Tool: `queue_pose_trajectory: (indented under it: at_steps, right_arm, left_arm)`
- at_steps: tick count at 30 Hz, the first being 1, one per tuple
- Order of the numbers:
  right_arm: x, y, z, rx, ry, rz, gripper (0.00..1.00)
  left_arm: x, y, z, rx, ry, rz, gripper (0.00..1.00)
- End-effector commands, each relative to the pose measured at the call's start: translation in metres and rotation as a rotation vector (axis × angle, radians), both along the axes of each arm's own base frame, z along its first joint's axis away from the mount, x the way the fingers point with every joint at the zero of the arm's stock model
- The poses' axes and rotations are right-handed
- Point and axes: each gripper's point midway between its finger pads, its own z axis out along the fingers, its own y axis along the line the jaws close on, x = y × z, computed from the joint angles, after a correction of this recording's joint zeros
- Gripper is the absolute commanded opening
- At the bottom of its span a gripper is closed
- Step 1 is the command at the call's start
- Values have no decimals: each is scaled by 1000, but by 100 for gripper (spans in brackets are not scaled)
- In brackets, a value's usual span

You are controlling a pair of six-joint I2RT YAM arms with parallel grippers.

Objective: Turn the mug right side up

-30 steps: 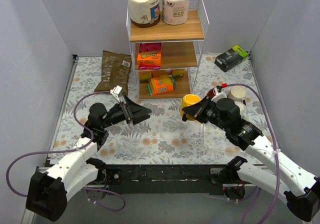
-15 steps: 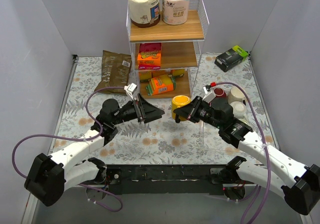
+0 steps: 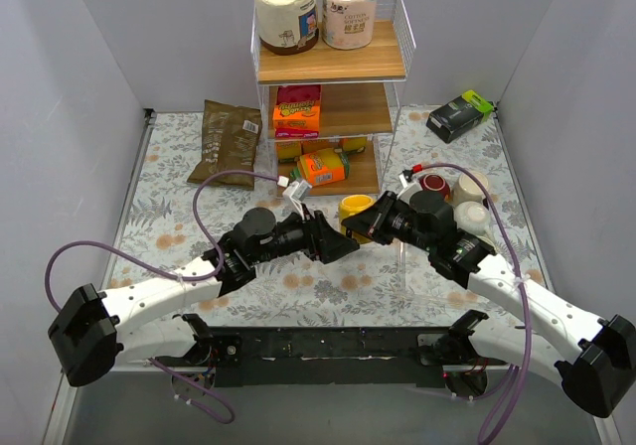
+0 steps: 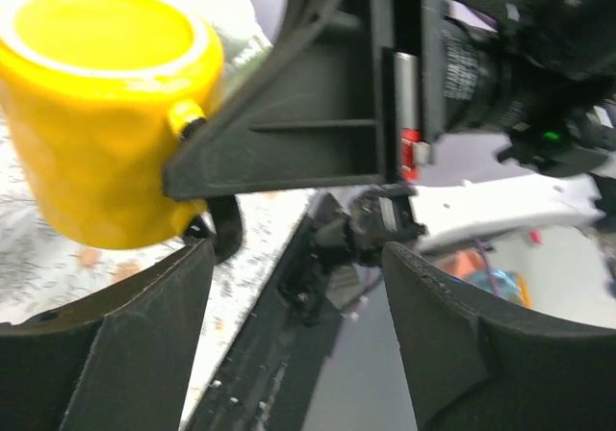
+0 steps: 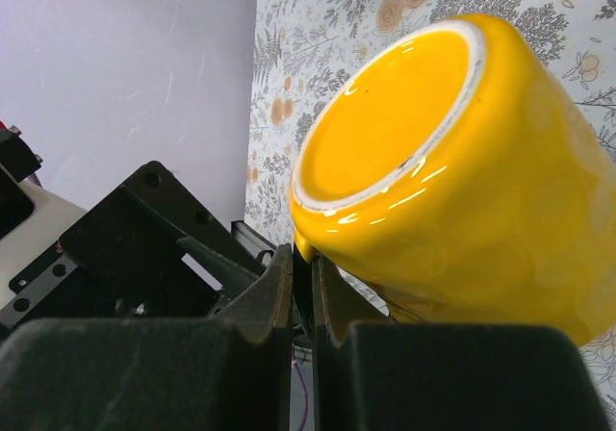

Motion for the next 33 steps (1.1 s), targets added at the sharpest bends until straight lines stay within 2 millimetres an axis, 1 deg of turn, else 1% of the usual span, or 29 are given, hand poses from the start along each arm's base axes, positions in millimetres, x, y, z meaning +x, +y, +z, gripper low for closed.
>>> queue_pose_trajectory:
  at_steps: [1, 2, 3, 4, 6, 8, 9, 11, 12, 15, 18, 21, 22, 24, 26, 29, 30, 31, 33]
  right_arm:
    - [4, 8, 64, 117, -134, 5, 1]
    - [4, 8, 63, 113, -129, 2, 1]
    - [5, 8, 62, 111, -127, -3, 1]
    - [5, 7, 61, 109, -126, -6, 1]
    - [5, 7, 61, 104, -127, -13, 1]
    - [5, 8, 60, 99, -123, -14, 1]
    - [6, 7, 59, 97, -125, -20, 1]
    - [6, 7, 59, 97, -120, -26, 1]
    - [7, 7, 57, 93, -119, -32, 1]
    - [6, 6, 55, 90, -109, -36, 1]
    - [7, 6, 54, 92, -100, -48, 1]
    - [8, 6, 55, 103, -96, -57, 1]
    - [7, 6, 52, 99, -87, -60, 1]
    - [8, 5, 50, 94, -82, -69, 1]
    - [9, 4, 47, 89, -71, -77, 1]
    - [10, 4, 37, 65, -44, -82, 1]
    - [11, 5, 33, 58, -36, -82, 1]
    - [10, 4, 25, 35, -12, -83, 1]
    - [16, -1, 16, 11, -2, -128, 1]
  left_arm:
    - [34, 2, -6, 135, -86, 201, 67]
    - [40, 3, -12, 177, -104, 231, 64]
    - [42, 5, -20, 218, -95, 253, 63]
    - [40, 0, -17, 229, -103, 252, 61]
    - [44, 1, -28, 287, -108, 291, 60]
    - [44, -2, -28, 296, -111, 301, 56]
    - [46, -2, -34, 319, -105, 318, 52]
    - [45, -6, -33, 325, -107, 323, 47]
    - [47, -4, -37, 342, -103, 342, 43]
    - [46, -5, -41, 364, -102, 359, 41]
    - [45, -7, -45, 390, -114, 374, 36]
    - [47, -6, -50, 429, -120, 415, 17]
    - [48, -4, -51, 437, -117, 435, 7]
    - [48, -2, -56, 467, -109, 445, 0]
    - [49, 0, -58, 479, -101, 459, 0]
    - [48, 4, -61, 489, -85, 463, 0]
    - [47, 6, -59, 482, -79, 466, 0]
    - [45, 7, -59, 479, -75, 464, 0]
    - [42, 9, -54, 466, -66, 457, 0]
